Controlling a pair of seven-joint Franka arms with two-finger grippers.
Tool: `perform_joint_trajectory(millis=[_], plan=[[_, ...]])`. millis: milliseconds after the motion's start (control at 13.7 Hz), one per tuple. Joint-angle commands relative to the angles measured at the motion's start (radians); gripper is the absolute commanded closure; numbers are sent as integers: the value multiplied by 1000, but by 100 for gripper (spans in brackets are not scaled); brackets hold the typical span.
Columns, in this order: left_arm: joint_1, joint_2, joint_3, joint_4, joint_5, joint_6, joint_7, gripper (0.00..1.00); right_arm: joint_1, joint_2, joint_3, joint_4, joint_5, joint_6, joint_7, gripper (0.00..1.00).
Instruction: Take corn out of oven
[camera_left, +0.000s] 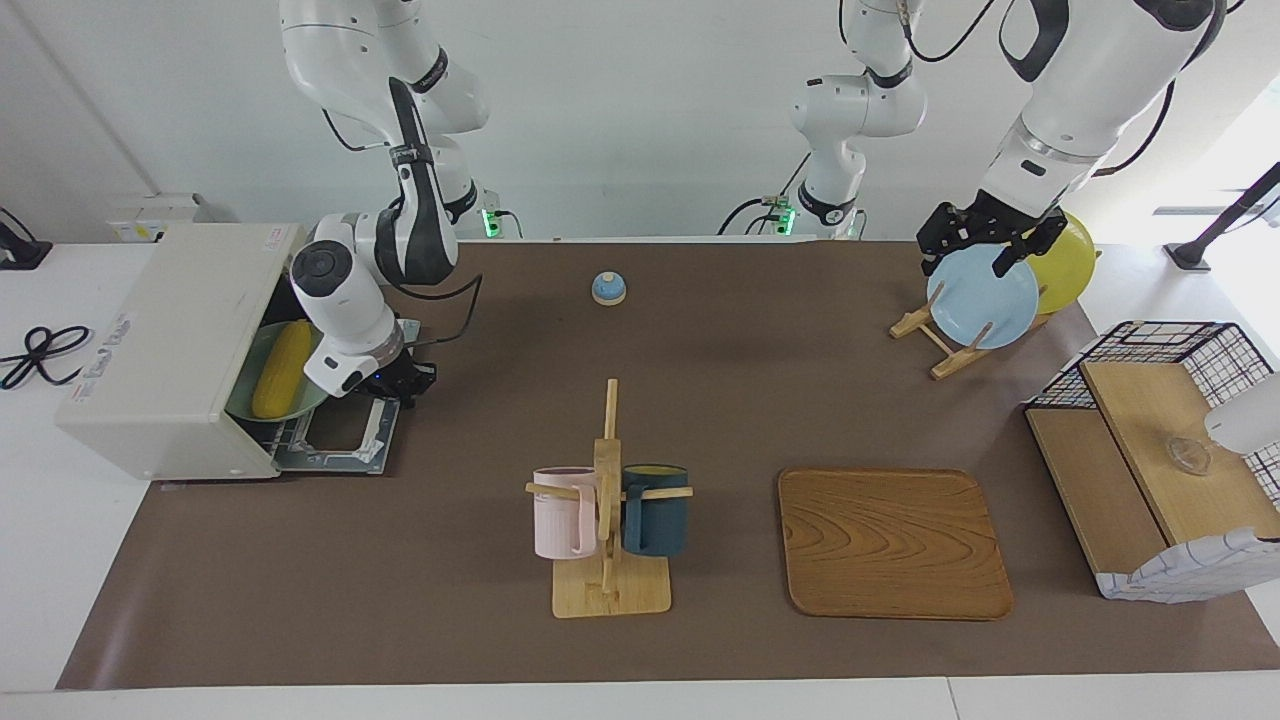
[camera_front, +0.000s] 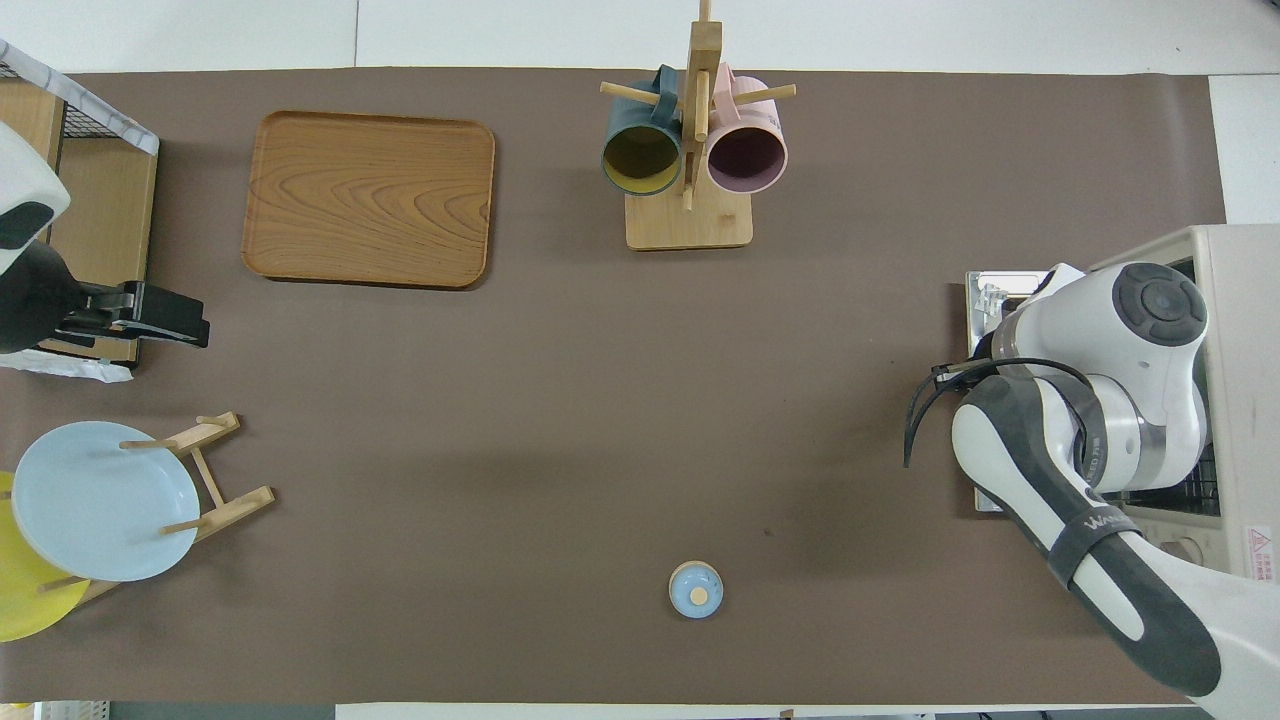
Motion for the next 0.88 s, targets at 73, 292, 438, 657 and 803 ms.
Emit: perform_joint_trajectory(millis=[73,292,438,657,803], plan=[[4,-18,-3,-13,13,5,-5,0,25,2,-15,26,17,-25,15,100],[4,-18,-2,-14,13,5,-5,0,26,0,-15,39,49,-44,16,100],[4,-18,-2,-14,13,5,-5,0,40,-3,-17,52,52,-61,15,100],[4,-18,-2,-14,13,5,-5,0,40,-18,-17,94,50,-129,15,100],[4,-18,-3,-14,13,5,-5,0,32,-53,-18,97,49,-175,15,100]])
